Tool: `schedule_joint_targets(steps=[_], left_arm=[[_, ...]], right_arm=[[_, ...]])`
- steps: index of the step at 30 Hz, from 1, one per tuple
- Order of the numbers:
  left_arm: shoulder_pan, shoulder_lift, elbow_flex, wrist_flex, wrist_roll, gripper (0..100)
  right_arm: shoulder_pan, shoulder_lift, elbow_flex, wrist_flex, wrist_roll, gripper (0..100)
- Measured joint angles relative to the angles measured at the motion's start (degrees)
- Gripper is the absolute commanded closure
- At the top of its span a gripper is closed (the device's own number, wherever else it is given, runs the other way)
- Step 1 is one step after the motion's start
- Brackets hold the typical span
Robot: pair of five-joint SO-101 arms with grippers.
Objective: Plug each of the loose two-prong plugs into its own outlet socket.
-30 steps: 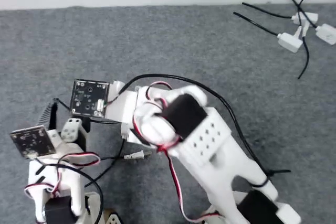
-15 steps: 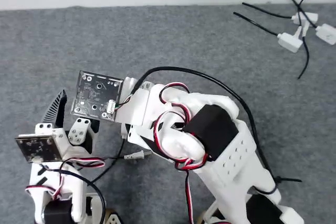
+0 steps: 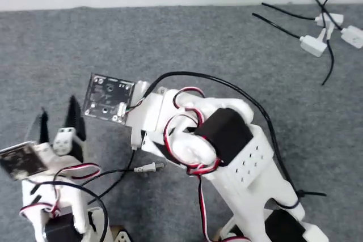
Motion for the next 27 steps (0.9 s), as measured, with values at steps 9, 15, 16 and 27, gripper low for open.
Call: schedule_joint_targets(steps=[9, 15, 16, 27], left_arm=[[-7.38, 0.0, 0.0, 0.0, 4.75, 76], [-6.15, 0.0, 0.7, 0.0, 4.92, 76], [-4.13, 0.0, 1.85, 0.0, 4.22, 76], [20.4, 0.0, 9.85, -1.67, -7.82, 76]], right_arm=[[2.2, 0.0, 0.0, -1.76, -2.46, 98.9], [2.11, 0.0, -4.48, -2.2, -4.48, 98.9], [2.02, 0.0, -4.84, -2.2, -4.57, 98.9], [0.09, 0.0, -5.01, -2.2, -4.57, 98.9]])
